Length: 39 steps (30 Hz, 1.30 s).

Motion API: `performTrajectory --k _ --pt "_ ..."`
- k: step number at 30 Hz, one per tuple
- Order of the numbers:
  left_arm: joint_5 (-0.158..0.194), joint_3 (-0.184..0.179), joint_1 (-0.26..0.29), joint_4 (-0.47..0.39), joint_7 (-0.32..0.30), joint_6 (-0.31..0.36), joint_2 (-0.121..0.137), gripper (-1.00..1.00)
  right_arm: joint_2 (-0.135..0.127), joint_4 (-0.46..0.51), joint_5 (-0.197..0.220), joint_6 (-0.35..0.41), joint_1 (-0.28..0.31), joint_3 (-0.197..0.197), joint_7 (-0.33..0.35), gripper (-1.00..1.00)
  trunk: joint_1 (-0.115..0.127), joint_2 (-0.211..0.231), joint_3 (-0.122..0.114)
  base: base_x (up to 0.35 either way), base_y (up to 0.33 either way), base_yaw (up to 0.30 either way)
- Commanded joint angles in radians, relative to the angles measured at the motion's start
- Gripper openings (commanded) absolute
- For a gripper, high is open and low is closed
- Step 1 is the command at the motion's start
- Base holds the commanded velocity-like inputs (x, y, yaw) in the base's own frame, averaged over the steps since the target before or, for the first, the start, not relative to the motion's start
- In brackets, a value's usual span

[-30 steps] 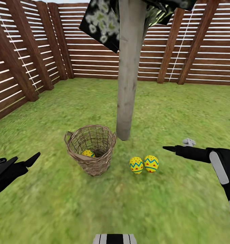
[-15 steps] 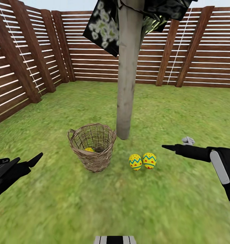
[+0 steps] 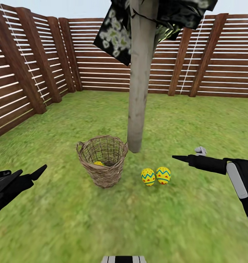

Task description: Take the three Easter eggs out of the wicker basket on the lawn in the garden, then place them on the lawn next to a single tree (choose any tree) so that all three eggs are next to the same tree and none are left in the basket.

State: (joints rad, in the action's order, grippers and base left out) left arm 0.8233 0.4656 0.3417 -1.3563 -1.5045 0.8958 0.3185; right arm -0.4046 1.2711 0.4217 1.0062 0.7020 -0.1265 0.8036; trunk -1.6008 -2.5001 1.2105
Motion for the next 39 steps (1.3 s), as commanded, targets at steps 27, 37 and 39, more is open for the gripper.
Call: performTrajectory --k 27,37,39 --pt "-0.004 -0.055 0.019 -0.01 0.023 0.02 0.004 1.0 0.345 0.113 -0.03 0.003 0.004 0.291 -0.285 1.0 0.099 0.179 -0.085 0.0 0.0 0.0" --pt "-0.004 -0.052 0.019 -0.002 0.023 0.019 0.032 1.0 0.364 0.127 -0.023 0.003 0.007 0.294 -0.293 1.0 0.137 0.249 -0.116 0.0 0.0 0.0" --pt "-0.005 -0.052 0.019 -0.002 0.023 0.019 0.033 1.0 0.369 0.126 -0.024 0.003 0.007 0.294 -0.293 1.0 0.145 0.263 -0.123 0.0 0.0 0.0"
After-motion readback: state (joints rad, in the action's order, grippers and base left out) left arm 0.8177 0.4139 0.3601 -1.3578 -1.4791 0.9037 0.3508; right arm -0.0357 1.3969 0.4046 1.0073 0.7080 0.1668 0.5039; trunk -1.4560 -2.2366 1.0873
